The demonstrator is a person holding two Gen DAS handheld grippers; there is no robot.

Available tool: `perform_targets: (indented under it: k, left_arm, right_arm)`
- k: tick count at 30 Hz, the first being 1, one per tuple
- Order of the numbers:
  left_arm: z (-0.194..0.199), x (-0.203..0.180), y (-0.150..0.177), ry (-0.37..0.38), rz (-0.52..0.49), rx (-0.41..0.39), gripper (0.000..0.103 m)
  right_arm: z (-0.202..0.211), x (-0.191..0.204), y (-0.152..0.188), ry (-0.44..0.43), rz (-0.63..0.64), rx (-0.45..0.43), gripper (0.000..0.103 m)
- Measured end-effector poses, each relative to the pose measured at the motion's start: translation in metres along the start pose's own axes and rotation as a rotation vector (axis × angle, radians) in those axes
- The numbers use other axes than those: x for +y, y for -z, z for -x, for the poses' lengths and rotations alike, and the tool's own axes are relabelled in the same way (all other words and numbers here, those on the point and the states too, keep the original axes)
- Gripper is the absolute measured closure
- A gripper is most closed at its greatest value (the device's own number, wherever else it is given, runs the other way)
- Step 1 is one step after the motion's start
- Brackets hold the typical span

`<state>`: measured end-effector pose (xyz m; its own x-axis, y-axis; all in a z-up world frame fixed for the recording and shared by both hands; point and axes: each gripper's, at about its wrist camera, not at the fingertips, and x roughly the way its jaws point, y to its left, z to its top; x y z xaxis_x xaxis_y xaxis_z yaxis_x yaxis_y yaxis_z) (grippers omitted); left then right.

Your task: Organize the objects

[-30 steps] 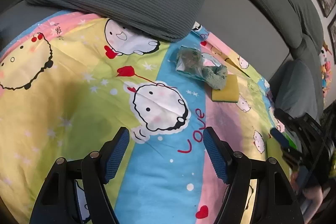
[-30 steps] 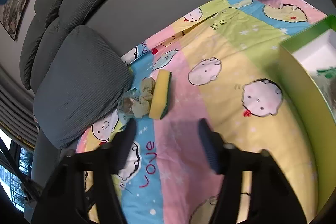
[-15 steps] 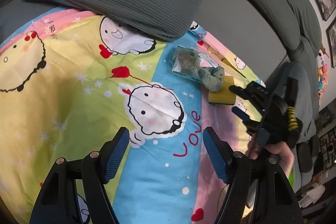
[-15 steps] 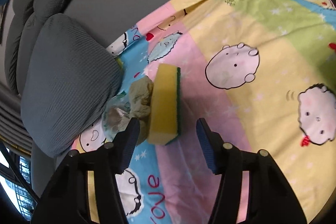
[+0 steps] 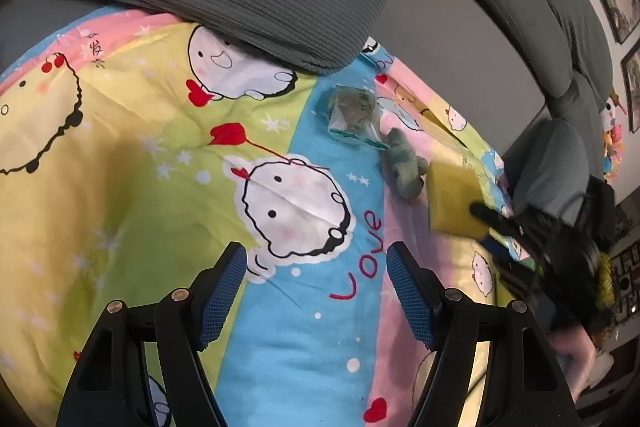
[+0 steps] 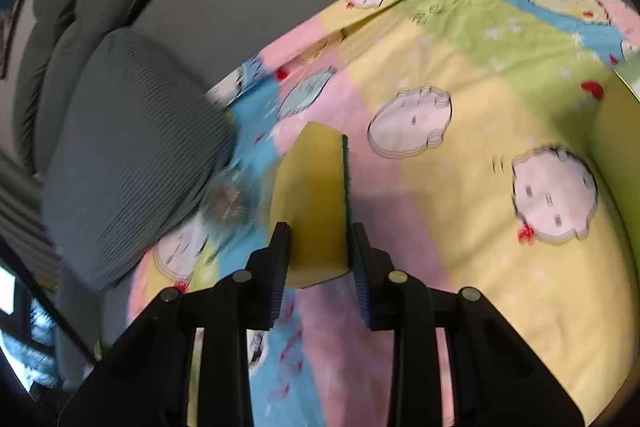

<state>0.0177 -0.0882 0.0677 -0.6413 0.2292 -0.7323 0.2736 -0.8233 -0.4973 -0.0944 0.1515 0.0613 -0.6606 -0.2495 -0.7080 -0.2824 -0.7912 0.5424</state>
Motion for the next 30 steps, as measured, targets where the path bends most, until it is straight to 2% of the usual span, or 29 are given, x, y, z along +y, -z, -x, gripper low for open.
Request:
perform_targets:
  k: [2,5,10,12,13,14,15,18,21,22,25,30]
  left_arm:
    - [0.000,-0.001,0.002,0.003,0.001,0.001,0.030]
    - [-0.001,-0.005,0.005,0.009,-0.002,0.011,0.030]
    - [-0.006,-0.014,0.015,0.001,-0.033,0.042,0.030]
    - [-0.009,-0.018,0.019,0.002,-0.048,0.056,0.030]
    - [-0.010,-0.019,0.021,0.008,-0.054,0.062,0.030]
    - [-0.011,-0.020,0.022,0.012,-0.057,0.067,0.030]
    - [-0.012,-0.022,0.024,0.017,-0.059,0.074,0.030]
    - [-0.017,-0.025,0.027,0.028,-0.064,0.095,0.030]
    - [-0.021,-0.031,0.030,0.055,-0.078,0.110,0.030]
    - [-0.022,-0.033,0.031,0.067,-0.082,0.115,0.030]
    - [-0.027,-0.042,0.034,0.100,-0.096,0.132,0.030]
    - [-0.041,-0.057,0.040,0.130,-0.113,0.178,0.030]
  right_arm:
    - [0.010,0.004,0.013,-0.020,0.038,0.074,0.074]
    - [0.020,0.007,0.035,-0.048,0.081,0.131,0.072]
    - [0.019,0.008,0.064,-0.014,0.171,0.215,0.070]
    - [0.018,0.002,0.068,0.022,0.173,0.232,0.060]
    - [0.019,-0.002,0.068,0.042,0.168,0.230,0.047]
    - [0.021,-0.005,0.068,0.062,0.164,0.220,0.040]
    - [0.024,-0.007,0.066,0.080,0.165,0.204,0.039]
    - [0.035,-0.013,0.060,0.093,0.169,0.159,0.038]
    - [0.039,-0.020,0.054,0.053,0.151,0.131,0.038]
    - [0.039,-0.019,0.052,0.047,0.152,0.128,0.042]
    - [0.034,-0.019,0.050,0.034,0.162,0.130,0.061]
    - [0.027,-0.018,0.050,0.009,0.166,0.153,0.061]
